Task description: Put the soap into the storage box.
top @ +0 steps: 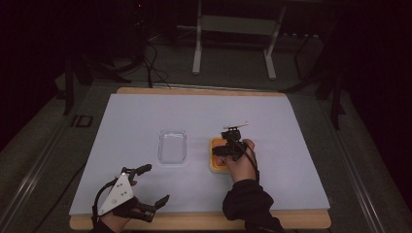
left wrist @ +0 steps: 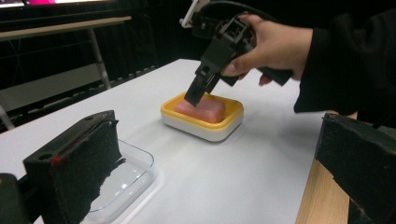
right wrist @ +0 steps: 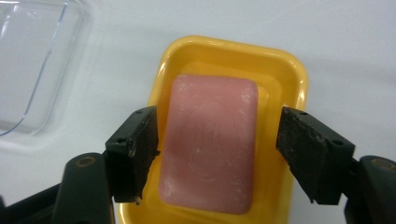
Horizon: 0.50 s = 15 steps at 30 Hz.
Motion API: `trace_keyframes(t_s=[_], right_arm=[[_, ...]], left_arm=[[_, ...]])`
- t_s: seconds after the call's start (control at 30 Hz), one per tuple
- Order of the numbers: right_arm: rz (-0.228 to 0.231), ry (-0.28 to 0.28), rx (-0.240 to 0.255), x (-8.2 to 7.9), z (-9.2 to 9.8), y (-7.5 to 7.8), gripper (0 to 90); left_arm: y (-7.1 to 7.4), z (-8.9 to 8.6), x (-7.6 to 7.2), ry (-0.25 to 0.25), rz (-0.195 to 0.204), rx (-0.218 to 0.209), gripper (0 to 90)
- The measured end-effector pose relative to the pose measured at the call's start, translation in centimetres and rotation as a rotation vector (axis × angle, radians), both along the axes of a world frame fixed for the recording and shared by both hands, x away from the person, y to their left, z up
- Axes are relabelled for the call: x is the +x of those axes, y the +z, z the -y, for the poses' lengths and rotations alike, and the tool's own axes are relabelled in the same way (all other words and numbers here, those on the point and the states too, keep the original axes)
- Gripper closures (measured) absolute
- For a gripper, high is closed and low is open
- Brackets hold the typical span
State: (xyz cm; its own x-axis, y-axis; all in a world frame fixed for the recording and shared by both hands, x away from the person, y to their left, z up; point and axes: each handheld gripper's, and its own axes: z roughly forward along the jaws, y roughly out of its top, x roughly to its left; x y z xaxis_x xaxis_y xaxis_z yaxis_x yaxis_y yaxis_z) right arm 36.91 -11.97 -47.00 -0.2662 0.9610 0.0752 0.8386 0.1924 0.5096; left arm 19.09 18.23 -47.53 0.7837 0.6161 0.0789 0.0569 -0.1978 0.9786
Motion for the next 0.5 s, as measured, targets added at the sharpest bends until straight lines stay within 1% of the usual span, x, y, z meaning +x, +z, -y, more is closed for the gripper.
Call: trace_keyframes(t_s=[0.03, 0.1, 0.13, 0.17, 0.2, 0.23, 0.3, 0.33, 0.4, 0.43, 0.5], right_arm=[[-0.005, 0.026, 0.009, 0.0, 0.1, 0.3, 27.3], [-0.018, 0.077, -0.007, 0.1, 0.3, 0.8, 20.9], [-0.02, 0.109, 0.004, 0.0, 0.6, 1.1, 16.0], [-0.024, 0.146, 0.026, 0.0, 0.9, 1.4, 11.9], [-0.025, 0.159, 0.047, 0.0, 1.2, 1.8, 14.1], [-0.015, 0.176, 0.054, 0.0, 1.5, 2.1, 12.2], [0.008, 0.228, 0.073, -0.2, 2.1, 2.7, 12.1], [0.021, 0.265, 0.09, -0.3, 2.5, 3.0, 12.1], [0.029, 0.321, 0.126, -0.4, 3.3, 3.5, 12.1], [0.048, 0.347, 0.126, -0.5, 3.6, 3.7, 12.1], [0.089, 0.391, 0.097, -0.7, 4.3, 4.1, 12.1]], left_arm=[[0.0, 0.0, 0.0, 0.0, -0.001, 0.0, 0.6], [0.0, 0.0, 0.0, 0.0, -0.001, 0.002, 0.6], [0.0, 0.0, 0.0, 0.0, -0.001, 0.001, 0.6], [0.0, 0.0, 0.0, 0.0, -0.002, 0.002, 0.6], [0.0, 0.0, 0.0, 0.0, -0.001, 0.006, 0.6], [0.0, 0.0, 0.1, 0.001, -0.003, 0.006, 0.6], [0.0, 0.0, 0.1, 0.0, -0.003, 0.006, 0.6], [0.0, 0.0, 0.1, -0.002, -0.006, 0.006, 0.5], [-0.1, 0.0, 0.1, -0.002, -0.007, 0.01, 0.6], [-0.1, 0.1, 0.1, -0.002, -0.007, 0.011, 0.6], [-0.1, 0.1, 0.1, 0.0, -0.007, 0.009, 0.6]])
